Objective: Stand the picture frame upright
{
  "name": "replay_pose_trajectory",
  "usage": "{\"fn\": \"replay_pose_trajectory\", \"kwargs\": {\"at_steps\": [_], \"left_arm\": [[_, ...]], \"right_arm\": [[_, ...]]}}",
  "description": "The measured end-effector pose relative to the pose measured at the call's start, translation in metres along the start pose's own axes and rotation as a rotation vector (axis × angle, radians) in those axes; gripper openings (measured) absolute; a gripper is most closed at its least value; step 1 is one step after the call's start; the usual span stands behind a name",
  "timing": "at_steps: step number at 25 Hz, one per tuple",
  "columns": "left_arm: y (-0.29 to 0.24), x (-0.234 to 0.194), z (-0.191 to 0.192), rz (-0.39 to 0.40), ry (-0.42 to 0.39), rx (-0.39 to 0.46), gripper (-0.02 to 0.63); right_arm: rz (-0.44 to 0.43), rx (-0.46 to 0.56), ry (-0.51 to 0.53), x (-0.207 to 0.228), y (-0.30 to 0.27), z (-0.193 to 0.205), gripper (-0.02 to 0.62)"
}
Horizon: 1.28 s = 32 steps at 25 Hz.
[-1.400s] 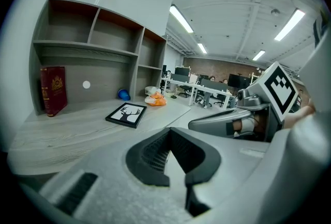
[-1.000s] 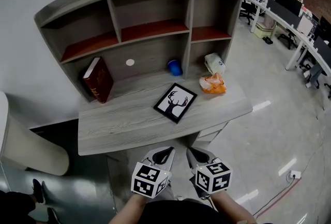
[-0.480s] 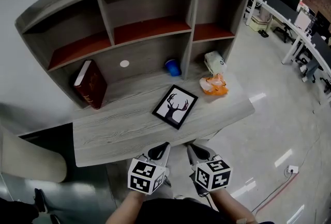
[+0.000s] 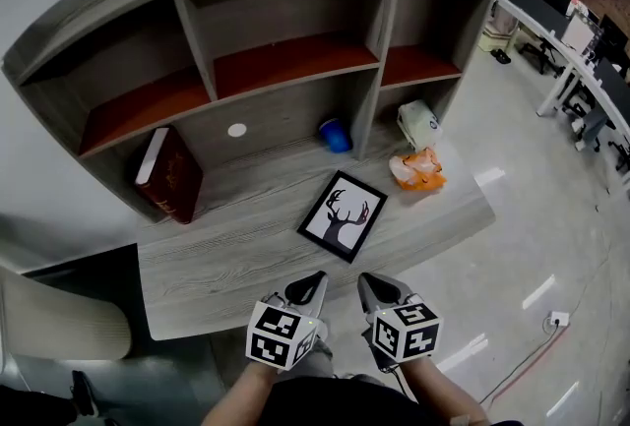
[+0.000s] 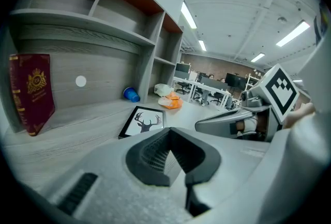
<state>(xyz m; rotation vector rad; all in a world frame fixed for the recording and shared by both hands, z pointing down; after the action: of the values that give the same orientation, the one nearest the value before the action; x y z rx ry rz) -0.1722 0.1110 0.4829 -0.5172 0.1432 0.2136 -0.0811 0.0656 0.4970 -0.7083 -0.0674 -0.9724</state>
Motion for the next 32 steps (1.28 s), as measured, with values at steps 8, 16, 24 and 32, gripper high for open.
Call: {"fn": "replay_pose_trajectory", "kwargs": {"at_steps": [8, 16, 24, 32], "left_arm": [[-0.015, -0.028, -0.008, 0.065, -0.009, -0.024, -0.003], [-0.026, -0.052, -0.009, 0.112, -0.039, -0.058, -0.003], [-0.043, -0.069, -0.009, 0.108, -0.053, -0.069, 0.018], [-0.071, -0.085, -0.015, 0.072, -0.03, -0.078, 0.029]], "right_arm": [[0.018, 0.014, -0.032, -0.001, -0.03, -0.019, -0.002], [0.071, 0.037, -0.07, 0.0, -0.052, -0.029, -0.002], [0.112, 0.08, -0.135, 0.018, -0.062, -0.033, 0.025], [0.12, 0.077, -0.169, 0.047, -0.079, -0.044, 0.077]]}}
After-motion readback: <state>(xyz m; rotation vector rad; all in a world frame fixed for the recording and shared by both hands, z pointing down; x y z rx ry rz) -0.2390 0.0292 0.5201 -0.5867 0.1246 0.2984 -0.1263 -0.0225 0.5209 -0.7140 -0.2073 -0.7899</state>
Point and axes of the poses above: the fingertips, and each gripper's own axes: y backward along the fingers, x to its right, z out of its underside, the point moved 3 cm from there along y, backward along the fingers, and after that the axes turned 2 degrees about -y, right-handed, at the moved point
